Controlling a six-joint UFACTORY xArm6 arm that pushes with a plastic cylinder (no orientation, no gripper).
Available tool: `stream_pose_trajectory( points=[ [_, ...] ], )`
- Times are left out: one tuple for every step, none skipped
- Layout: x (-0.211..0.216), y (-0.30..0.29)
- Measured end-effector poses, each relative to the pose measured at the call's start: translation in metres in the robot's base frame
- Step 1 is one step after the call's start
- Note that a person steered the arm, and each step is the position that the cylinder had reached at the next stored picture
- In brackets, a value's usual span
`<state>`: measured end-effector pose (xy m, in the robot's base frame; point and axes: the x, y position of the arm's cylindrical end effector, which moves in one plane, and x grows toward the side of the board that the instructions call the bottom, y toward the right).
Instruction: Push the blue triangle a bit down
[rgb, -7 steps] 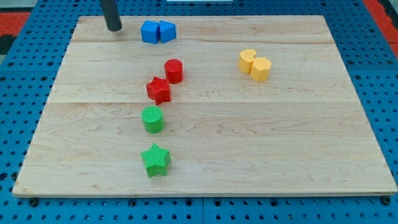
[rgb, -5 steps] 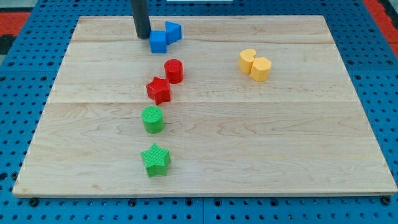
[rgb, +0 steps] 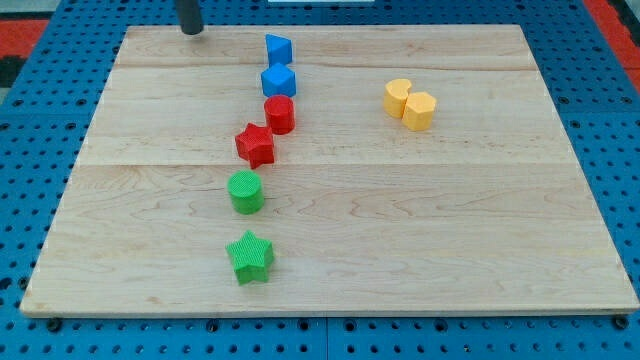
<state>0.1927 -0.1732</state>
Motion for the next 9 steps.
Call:
stream_pose_trajectory(
  points=[
    [0.010, 0.033],
    [0.056, 0.073],
    [0.061, 0.095],
    [0.033, 0.058],
    [0.016, 0.116],
    [0.029, 0.131],
    [0.045, 0.125],
    [0.047, 0.161],
    [0.074, 0.274]
  ],
)
